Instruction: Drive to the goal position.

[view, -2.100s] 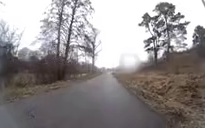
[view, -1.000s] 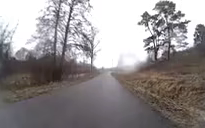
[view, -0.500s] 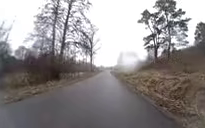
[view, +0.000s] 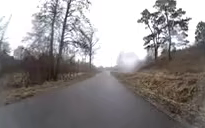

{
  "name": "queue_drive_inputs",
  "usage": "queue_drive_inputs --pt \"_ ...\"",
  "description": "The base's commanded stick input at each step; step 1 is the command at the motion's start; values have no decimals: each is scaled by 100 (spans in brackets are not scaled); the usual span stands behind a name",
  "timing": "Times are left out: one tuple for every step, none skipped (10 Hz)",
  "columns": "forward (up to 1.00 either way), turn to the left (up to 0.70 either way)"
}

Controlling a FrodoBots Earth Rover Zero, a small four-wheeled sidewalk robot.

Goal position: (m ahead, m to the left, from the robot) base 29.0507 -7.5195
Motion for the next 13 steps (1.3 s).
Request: queue_drive_inputs --pt "69 0" --pt "70 0" --pt "70 0" --pt "70 0" --pt "70 0" --pt "70 0" --pt "70 0" --pt "70 0" --pt "70 0" --pt "70 0" --pt "70 0" --pt "70 0" --pt "70 0"
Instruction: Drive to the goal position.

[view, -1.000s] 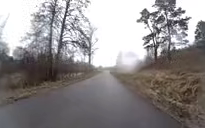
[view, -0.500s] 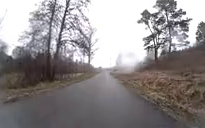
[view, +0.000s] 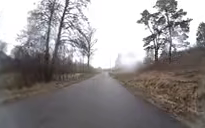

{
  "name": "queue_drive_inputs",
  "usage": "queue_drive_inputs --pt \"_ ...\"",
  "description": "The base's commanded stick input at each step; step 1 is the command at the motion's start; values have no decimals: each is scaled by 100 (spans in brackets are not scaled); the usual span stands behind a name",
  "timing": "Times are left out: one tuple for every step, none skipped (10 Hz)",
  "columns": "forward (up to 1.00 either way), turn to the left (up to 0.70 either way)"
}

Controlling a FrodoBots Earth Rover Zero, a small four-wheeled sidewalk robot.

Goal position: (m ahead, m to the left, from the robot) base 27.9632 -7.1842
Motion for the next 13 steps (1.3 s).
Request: queue_drive_inputs --pt "70 0" --pt "70 0" --pt "70 0" --pt "70 0" --pt "70 0" --pt "70 0" --pt "70 0" --pt "70 0" --pt "70 0" --pt "70 0" --pt "70 0" --pt "70 0" --pt "70 0"
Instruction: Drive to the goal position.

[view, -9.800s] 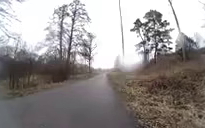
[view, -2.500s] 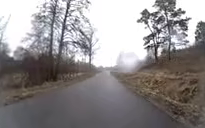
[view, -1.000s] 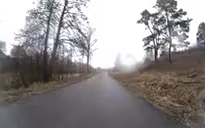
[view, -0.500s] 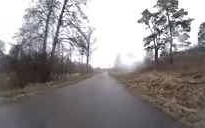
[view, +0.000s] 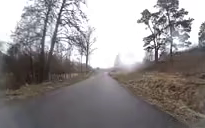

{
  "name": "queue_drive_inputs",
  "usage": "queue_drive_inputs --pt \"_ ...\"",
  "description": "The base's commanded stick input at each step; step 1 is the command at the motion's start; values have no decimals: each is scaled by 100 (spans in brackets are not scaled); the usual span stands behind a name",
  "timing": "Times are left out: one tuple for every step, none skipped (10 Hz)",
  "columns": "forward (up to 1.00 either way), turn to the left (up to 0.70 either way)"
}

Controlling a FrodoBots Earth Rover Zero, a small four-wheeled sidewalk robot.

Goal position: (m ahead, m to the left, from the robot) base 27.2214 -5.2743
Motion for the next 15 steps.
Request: queue_drive_inputs --pt "70 0" --pt "70 0" --pt "70 0" --pt "70 0" --pt "70 0" --pt "70 0" --pt "70 0" --pt "70 0" --pt "70 0" --pt "70 0" --pt "70 0" --pt "70 0" --pt "70 0" --pt "70 0" --pt "70 0"
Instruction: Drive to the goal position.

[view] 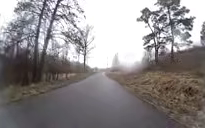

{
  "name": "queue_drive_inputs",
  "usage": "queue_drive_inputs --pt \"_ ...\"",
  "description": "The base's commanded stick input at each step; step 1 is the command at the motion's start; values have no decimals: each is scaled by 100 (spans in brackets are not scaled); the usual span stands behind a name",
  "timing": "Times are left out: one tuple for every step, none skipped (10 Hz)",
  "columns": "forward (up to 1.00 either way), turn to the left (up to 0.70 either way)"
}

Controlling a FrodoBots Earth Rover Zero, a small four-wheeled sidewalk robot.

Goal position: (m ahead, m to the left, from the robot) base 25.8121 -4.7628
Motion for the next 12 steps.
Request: queue_drive_inputs --pt "70 0" --pt "70 0" --pt "70 0" --pt "70 0" --pt "70 0" --pt "70 0" --pt "70 0" --pt "70 0" --pt "70 0" --pt "70 0" --pt "70 0" --pt "70 0"
